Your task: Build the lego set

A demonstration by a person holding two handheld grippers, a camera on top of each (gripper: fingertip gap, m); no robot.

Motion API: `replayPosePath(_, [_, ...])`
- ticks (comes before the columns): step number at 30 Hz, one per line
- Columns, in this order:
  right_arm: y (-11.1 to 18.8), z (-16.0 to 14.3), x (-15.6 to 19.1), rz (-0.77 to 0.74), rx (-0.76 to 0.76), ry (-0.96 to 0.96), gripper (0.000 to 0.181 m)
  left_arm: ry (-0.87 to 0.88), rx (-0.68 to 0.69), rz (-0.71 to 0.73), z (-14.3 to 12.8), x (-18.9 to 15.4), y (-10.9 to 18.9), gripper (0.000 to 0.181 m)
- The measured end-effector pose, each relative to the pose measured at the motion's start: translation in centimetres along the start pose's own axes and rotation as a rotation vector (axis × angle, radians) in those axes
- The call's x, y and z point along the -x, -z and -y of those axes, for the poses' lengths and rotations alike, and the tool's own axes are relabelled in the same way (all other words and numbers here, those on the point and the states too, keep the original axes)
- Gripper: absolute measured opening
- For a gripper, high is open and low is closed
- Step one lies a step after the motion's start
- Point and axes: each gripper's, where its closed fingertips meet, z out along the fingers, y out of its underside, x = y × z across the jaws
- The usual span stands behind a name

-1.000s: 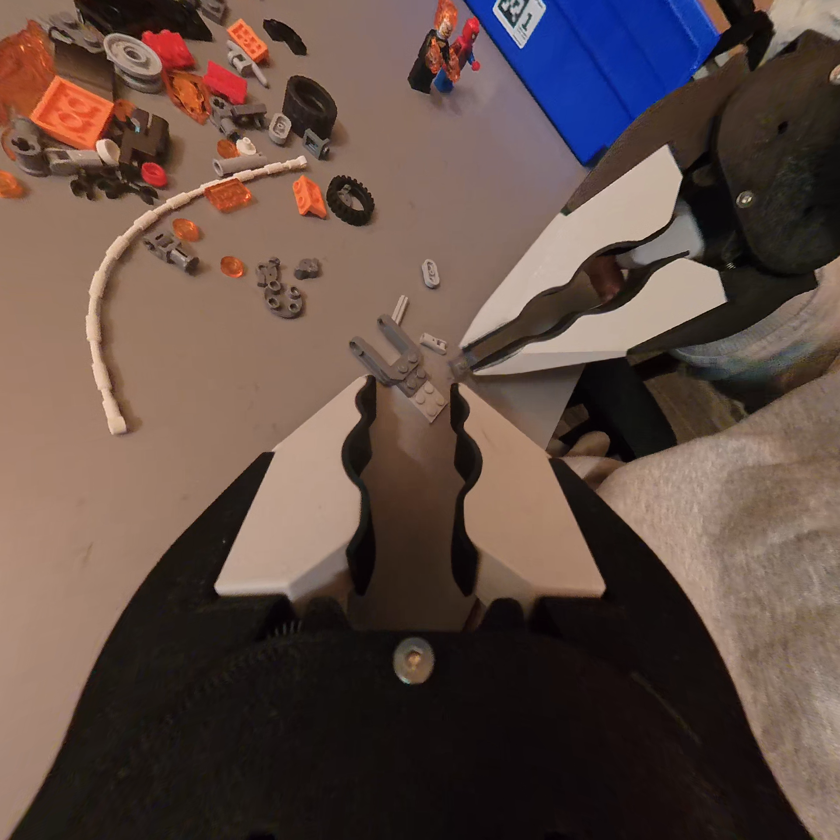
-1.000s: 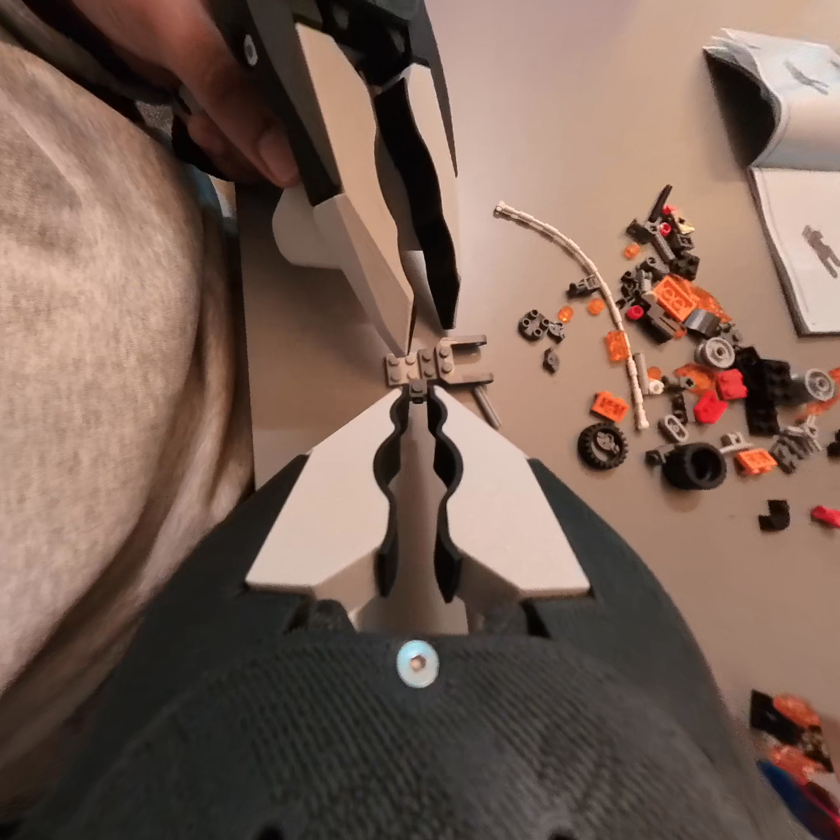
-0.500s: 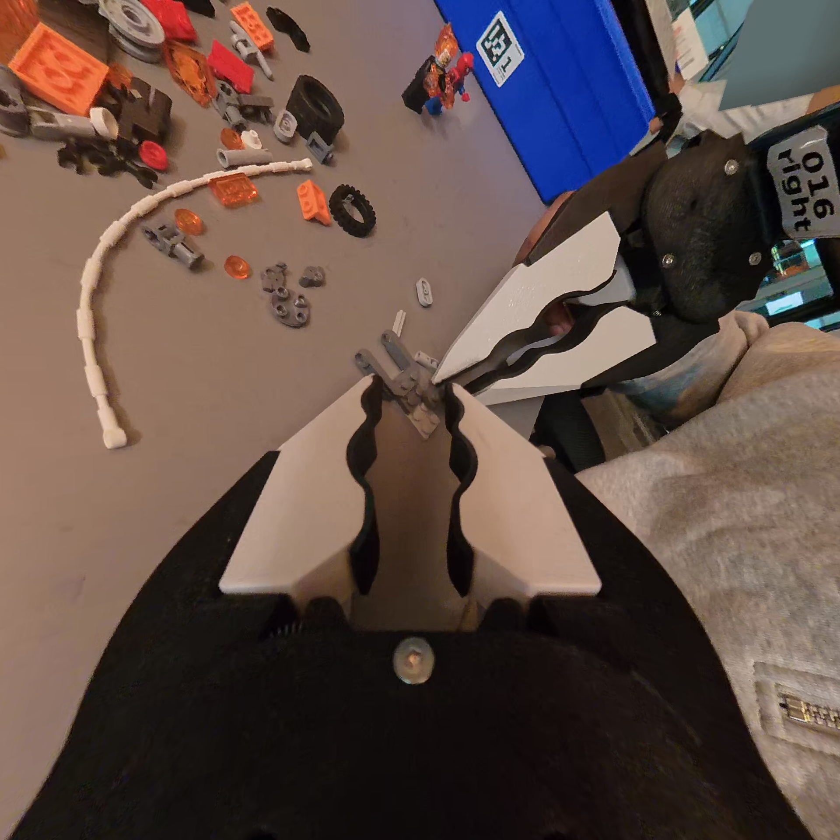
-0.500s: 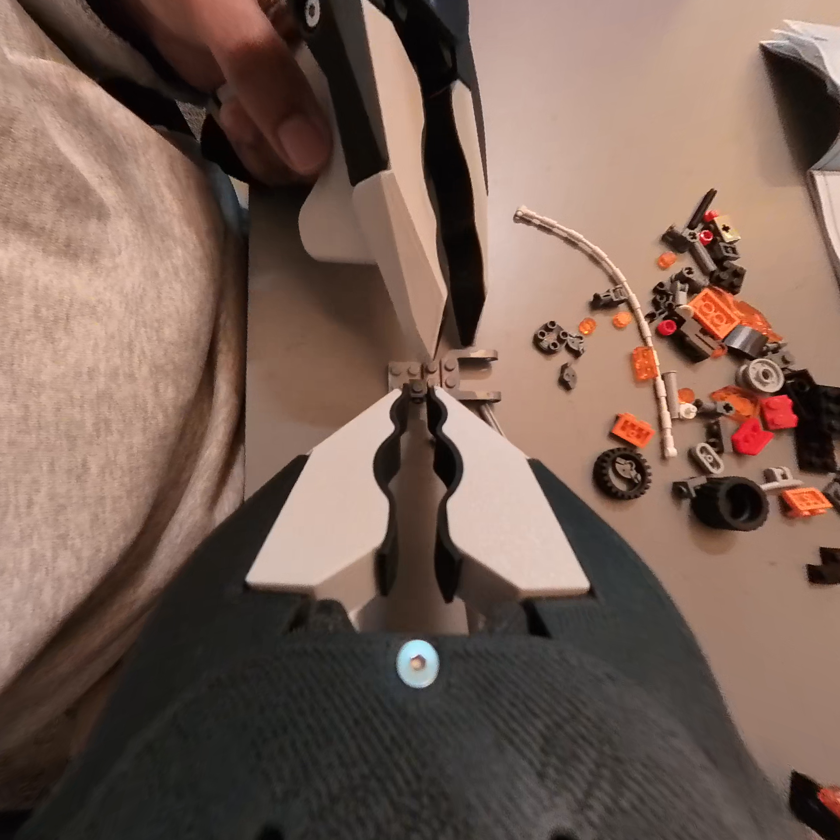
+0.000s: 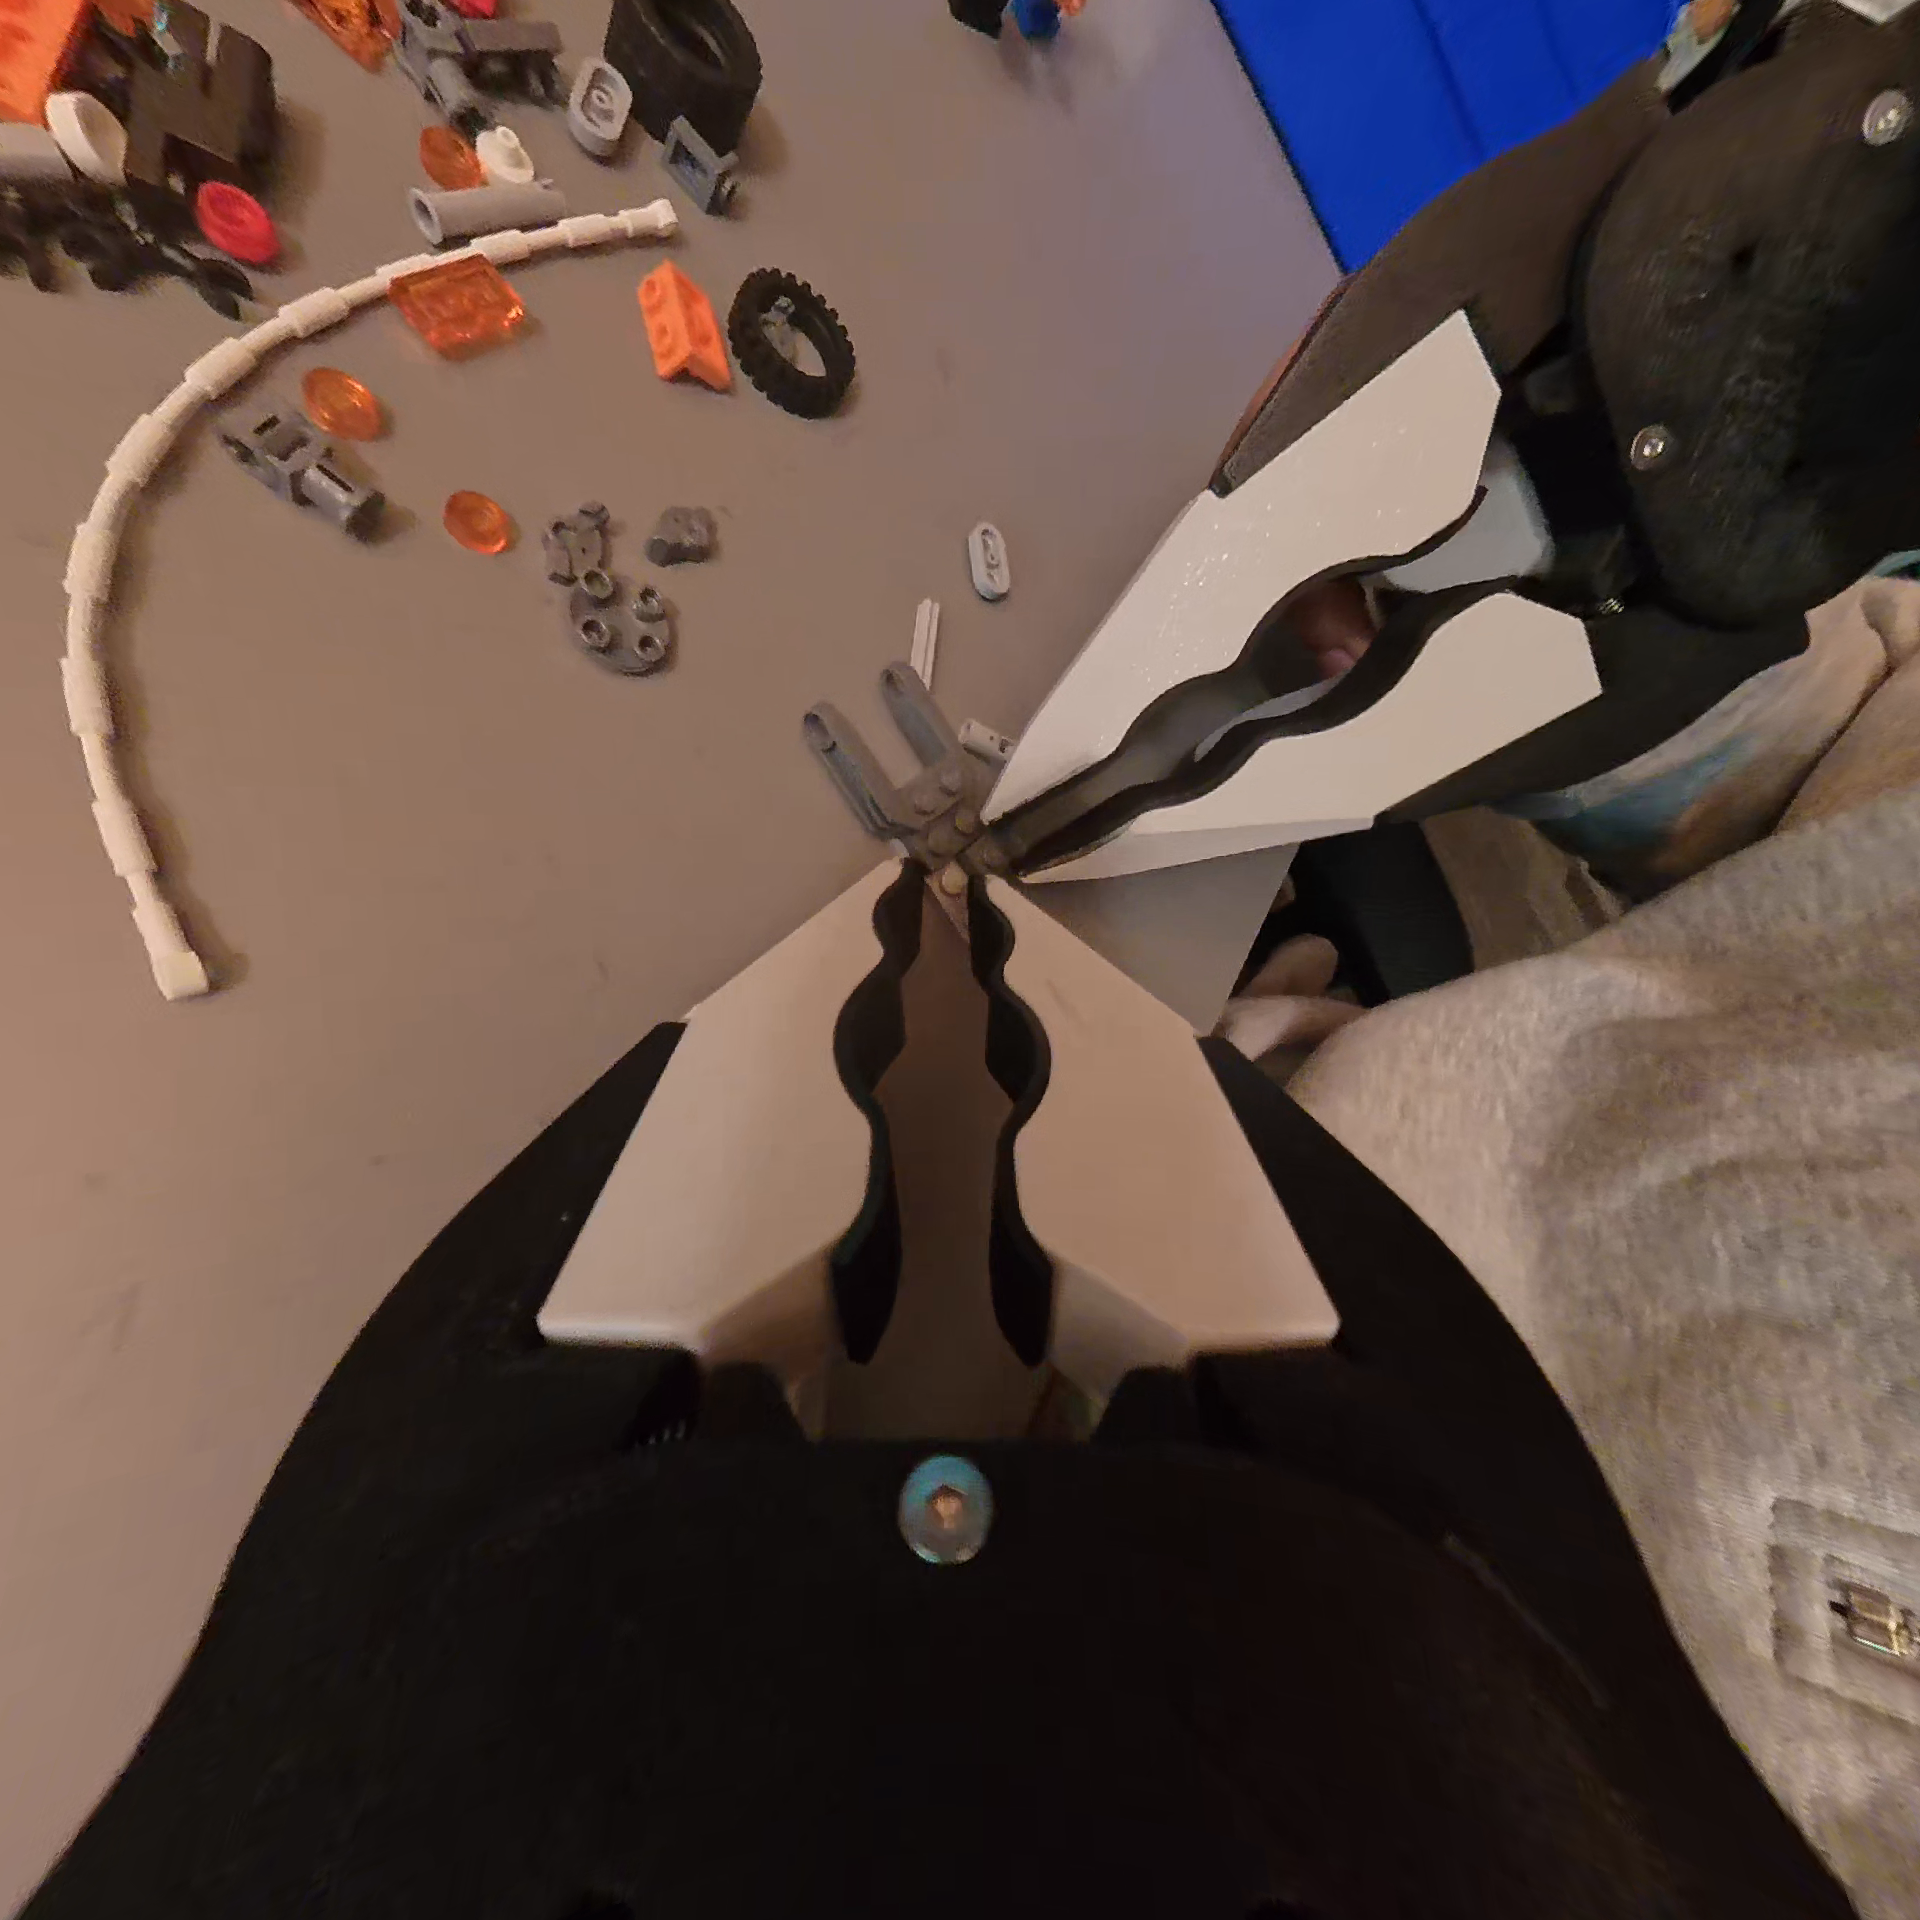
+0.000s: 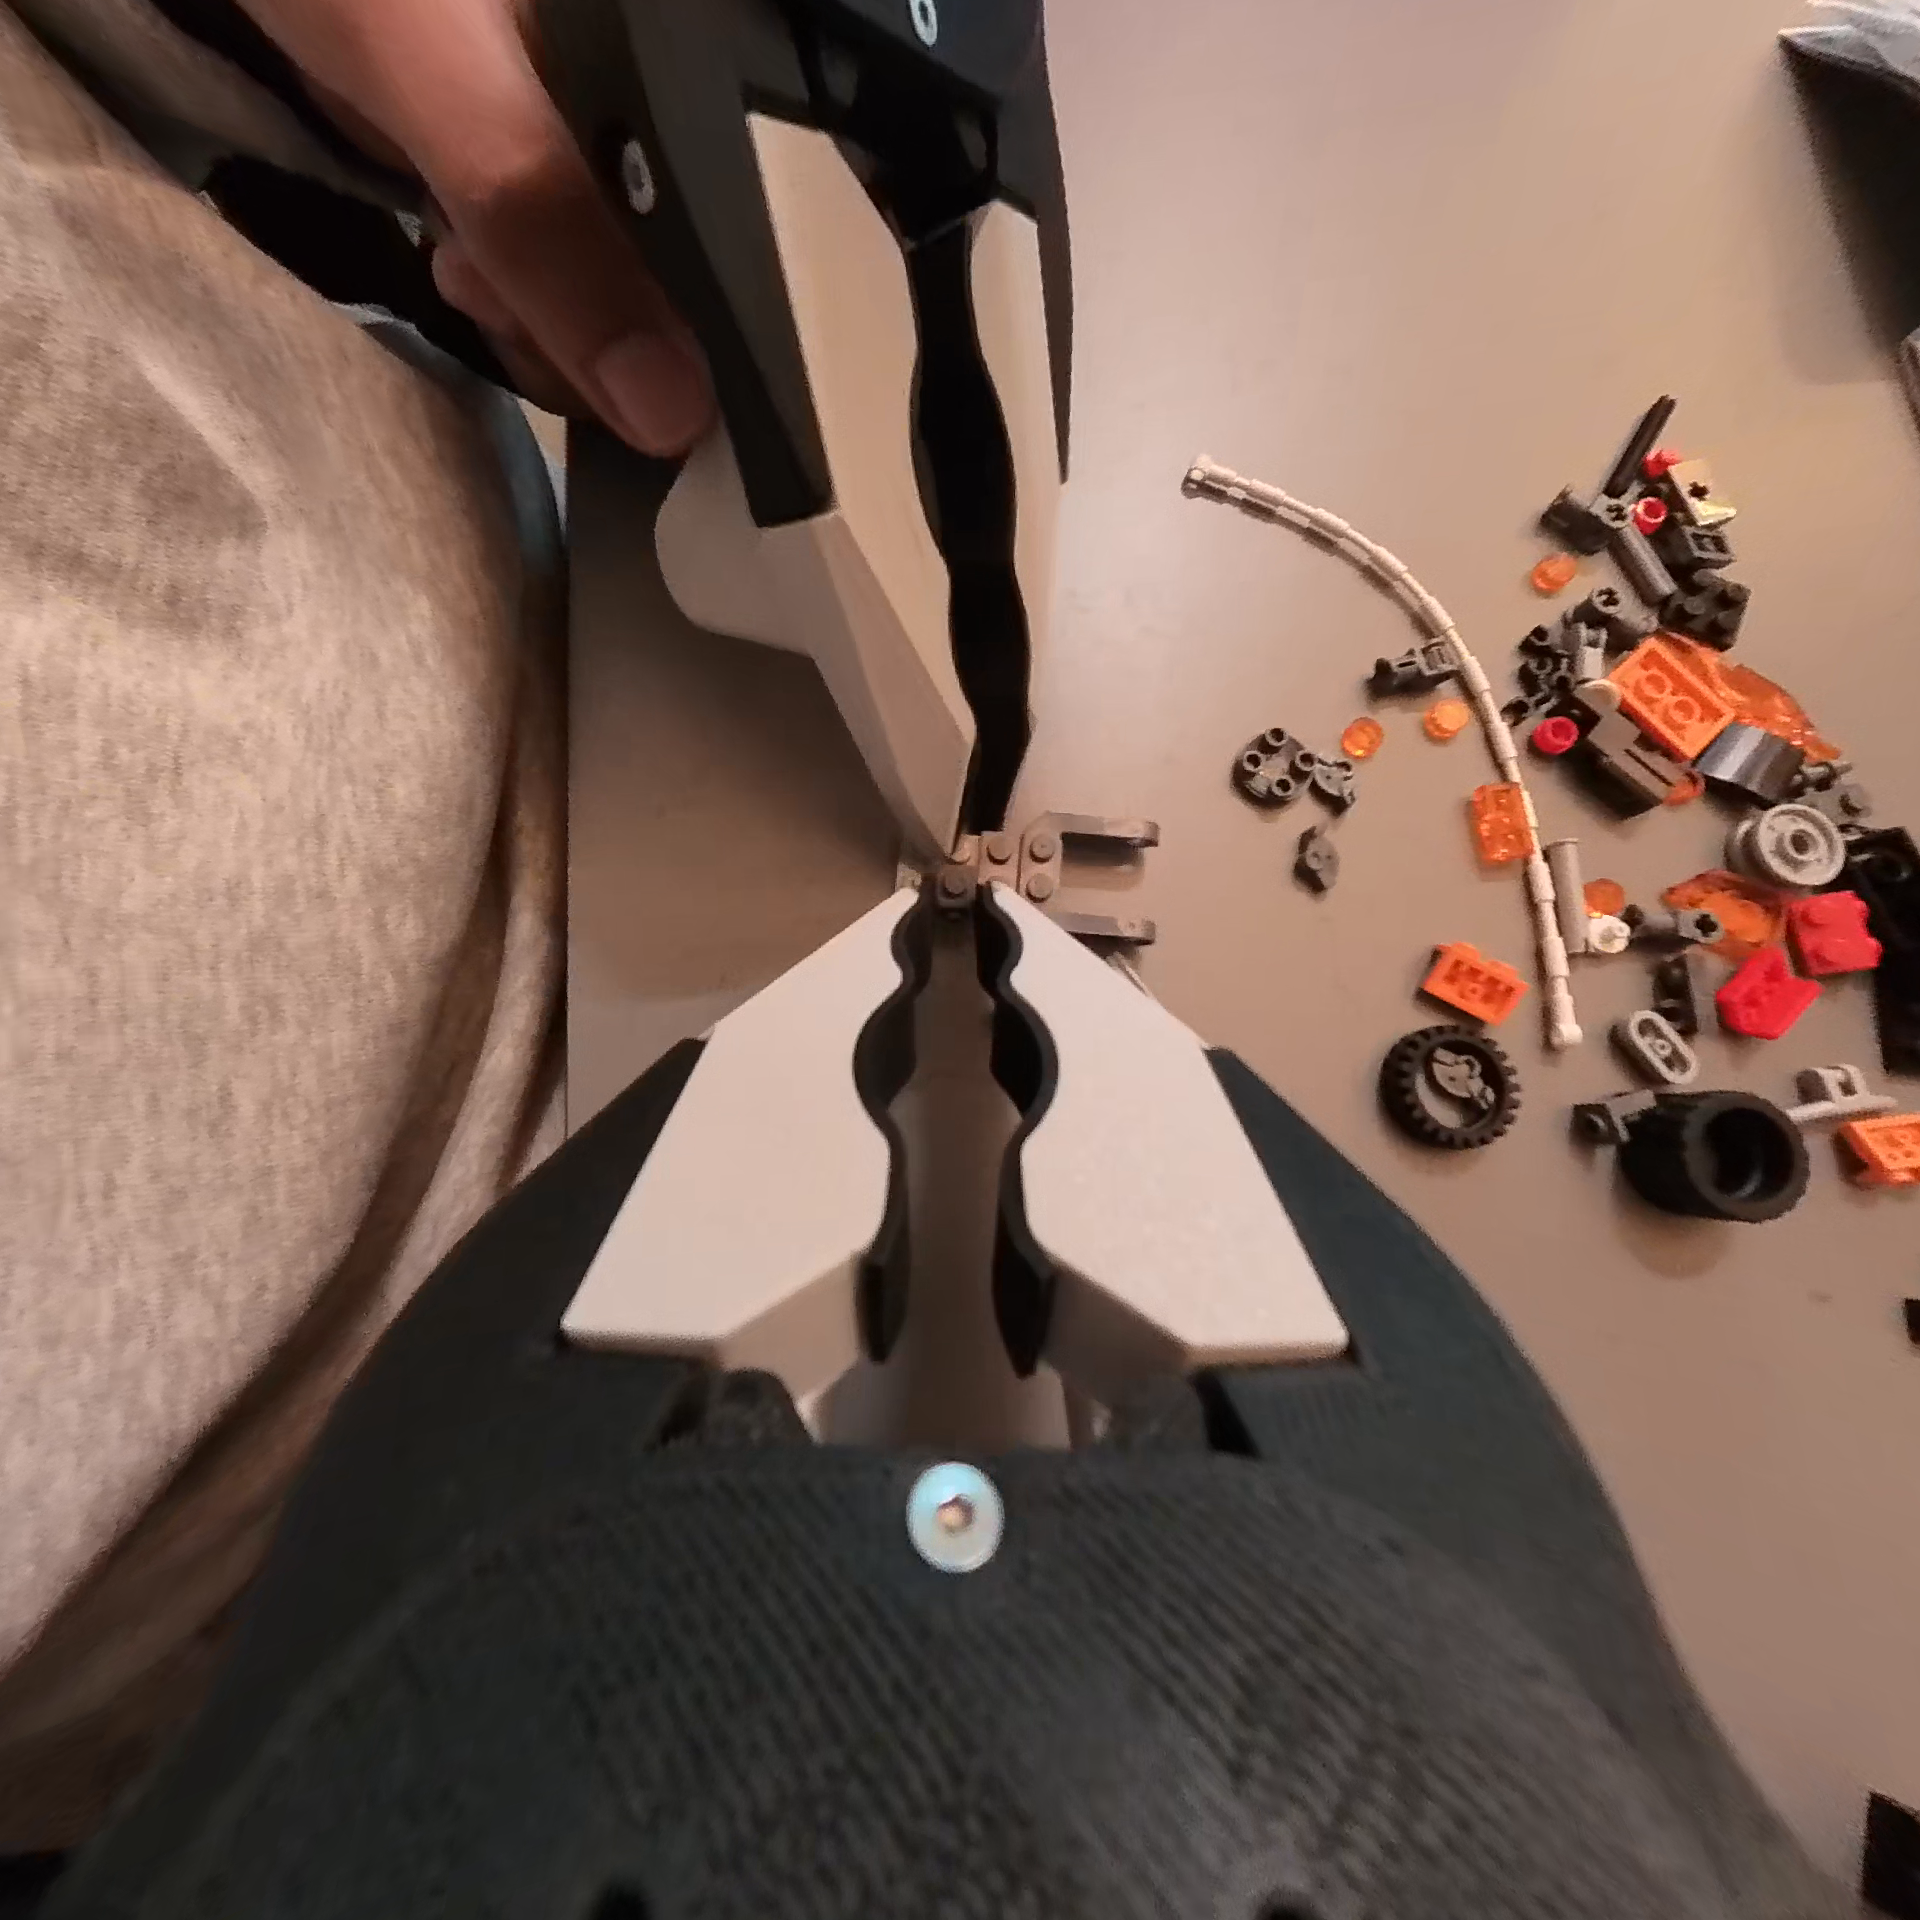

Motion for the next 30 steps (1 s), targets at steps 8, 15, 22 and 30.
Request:
replayPosePath(8, [-0.06,-0.29,0.03,-0.009,0.036,-0.056,0.006,0.062,-0.005,-0.029,0.12,-0.04,-0.04,0.01])
replayPosePath(15, [-0.07,-0.33,0.05,-0.005,0.085,-0.078,0.006,0.054,0.015,-0.025,0.15,-0.38,-0.04,0.016])
replayPosePath(22, [-0.06,-0.38,0.06,0.005,0.105,-0.086,0.006,0.097,0.014,-0.043,0.21,-0.28,-0.07,0.013])
replayPosePath(30, [-0.04,-0.41,-0.01,0.002,0.115,-0.081,0.006,0.051,0.036,-0.008,0.22,-0.29,-0.16,0.015])
